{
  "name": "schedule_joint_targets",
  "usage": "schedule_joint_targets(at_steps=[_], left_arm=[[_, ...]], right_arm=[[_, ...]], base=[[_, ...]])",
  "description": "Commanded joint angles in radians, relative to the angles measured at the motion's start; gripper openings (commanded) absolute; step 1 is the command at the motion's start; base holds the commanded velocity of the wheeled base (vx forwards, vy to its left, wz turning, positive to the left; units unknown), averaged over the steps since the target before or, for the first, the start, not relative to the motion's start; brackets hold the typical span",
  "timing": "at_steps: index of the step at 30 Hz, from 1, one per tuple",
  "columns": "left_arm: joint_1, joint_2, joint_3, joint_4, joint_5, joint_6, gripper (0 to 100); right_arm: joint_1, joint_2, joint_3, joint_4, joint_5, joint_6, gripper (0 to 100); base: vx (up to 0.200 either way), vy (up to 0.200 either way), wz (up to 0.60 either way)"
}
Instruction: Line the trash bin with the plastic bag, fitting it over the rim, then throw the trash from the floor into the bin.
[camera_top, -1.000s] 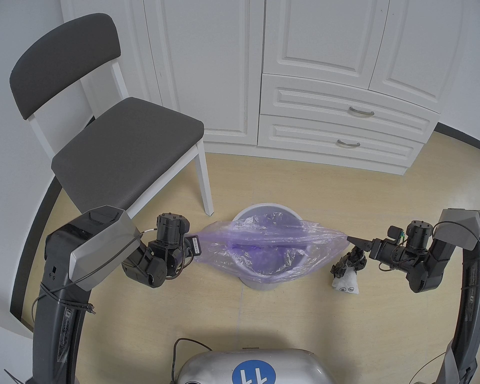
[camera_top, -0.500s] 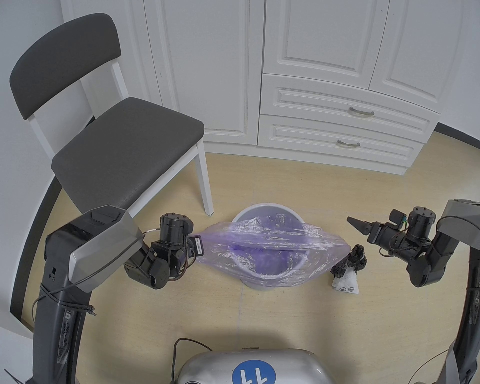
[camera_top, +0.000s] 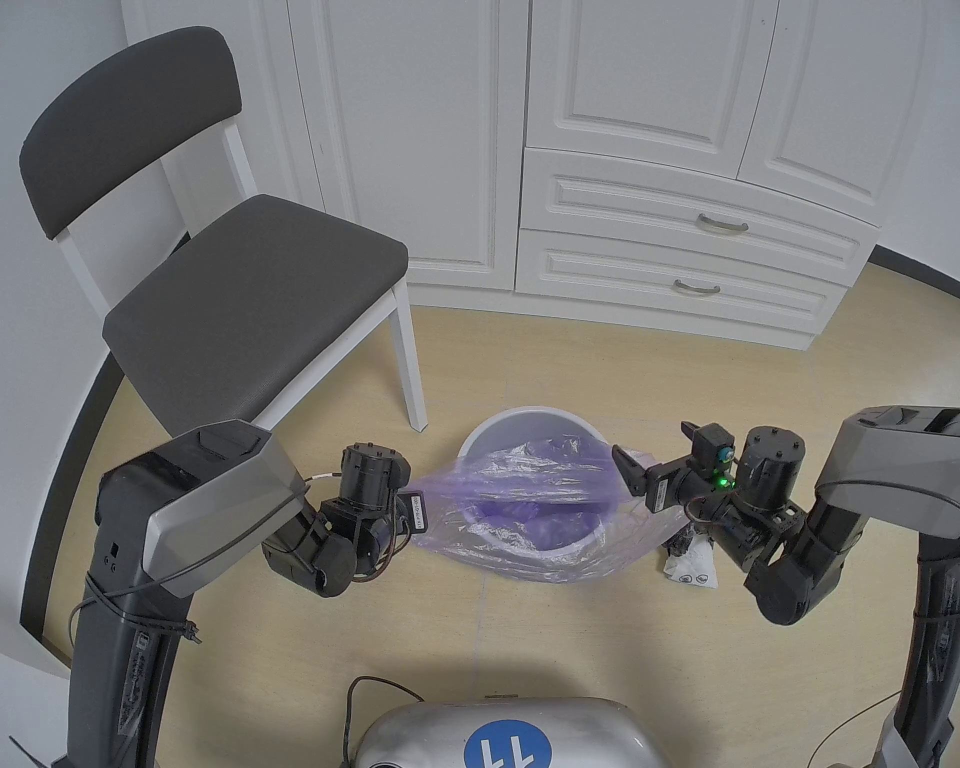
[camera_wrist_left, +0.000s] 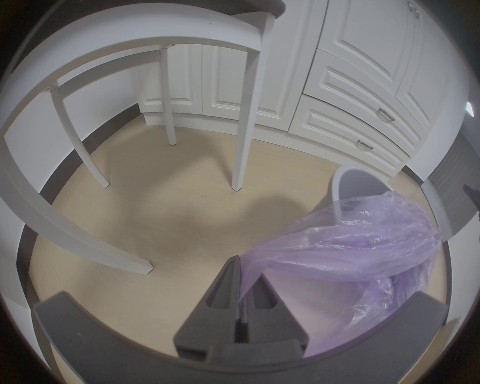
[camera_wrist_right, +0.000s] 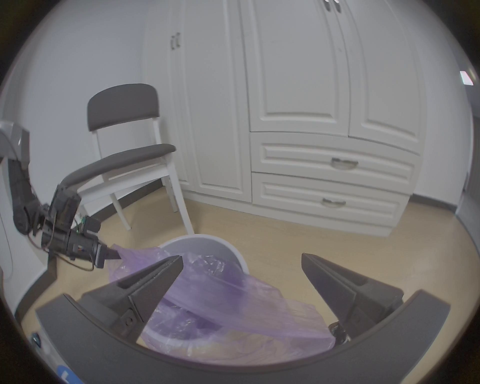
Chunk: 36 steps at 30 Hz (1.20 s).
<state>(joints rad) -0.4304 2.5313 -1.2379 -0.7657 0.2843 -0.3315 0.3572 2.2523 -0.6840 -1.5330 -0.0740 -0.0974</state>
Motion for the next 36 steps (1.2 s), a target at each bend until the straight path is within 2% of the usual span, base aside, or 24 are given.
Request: schedule_joint_targets(at_steps=[1,5,6,12,15,19,21,22,23,24,25,26,29,31,34,36], left_arm=[[-0.013,0.003,0.009,-0.004,0.001,-0.001,0],[-0.011,-0.005,0.012,-0.009,0.003,-0.004,0],[-0.011,-0.009,0.017,-0.009,0.001,-0.004,100],[-0.007,-0.048,0.052,-0.004,-0.011,0.003,100],[0.004,-0.121,0.147,-0.015,-0.091,0.029,100],[0.030,-0.266,0.313,-0.023,-0.300,0.086,100],[0.038,-0.296,0.351,-0.032,-0.349,0.104,100],[0.053,-0.347,0.422,-0.058,-0.435,0.150,100],[0.053,-0.347,0.422,-0.058,-0.435,0.150,100],[0.073,-0.393,0.497,-0.109,-0.524,0.223,100],[0.073,-0.393,0.497,-0.109,-0.524,0.223,100],[0.076,-0.417,0.551,-0.158,-0.556,0.279,100],[0.055,-0.436,0.607,-0.242,-0.554,0.331,100],[0.025,-0.451,0.633,-0.297,-0.537,0.333,100],[-0.001,-0.476,0.649,-0.343,-0.476,0.333,100],[-0.024,-0.502,0.652,-0.366,-0.409,0.333,100]], right_arm=[[0.097,0.081,0.047,-0.038,-0.026,-0.067,100],[0.123,0.101,0.051,-0.038,-0.030,-0.068,100],[0.128,0.101,0.054,-0.038,-0.030,-0.068,100],[0.134,0.092,0.067,-0.038,-0.030,-0.070,100],[0.144,0.085,0.081,-0.038,-0.030,-0.071,100],[0.155,0.084,0.093,-0.038,-0.030,-0.077,100],[0.155,0.087,0.092,-0.038,-0.030,-0.085,100],[0.155,0.092,0.093,-0.038,-0.032,-0.102,100],[0.155,0.092,0.093,-0.038,-0.032,-0.102,100],[0.155,0.093,0.095,-0.038,-0.036,-0.119,100],[0.155,0.093,0.097,-0.038,-0.036,-0.119,100],[0.164,0.081,0.110,-0.038,-0.032,-0.119,100],[0.190,0.047,0.147,-0.038,-0.033,-0.122,100],[0.213,0.032,0.169,-0.038,-0.038,-0.123,100],[0.229,0.016,0.182,-0.038,-0.049,-0.125,100],[0.236,0.010,0.179,-0.038,-0.067,-0.140,100]], base=[[0.000,0.000,0.00],[0.000,0.000,0.00],[0.000,0.000,0.00],[0.000,0.000,0.00],[0.000,0.000,0.00],[0.000,0.000,0.00],[0.000,0.000,0.00],[0.000,0.000,0.00],[0.000,0.000,0.00],[0.000,0.000,0.00],[0.000,0.000,0.00],[0.000,0.000,0.00],[0.000,0.000,0.00],[0.000,0.000,0.00],[0.000,0.000,0.00],[0.000,0.000,0.00]])
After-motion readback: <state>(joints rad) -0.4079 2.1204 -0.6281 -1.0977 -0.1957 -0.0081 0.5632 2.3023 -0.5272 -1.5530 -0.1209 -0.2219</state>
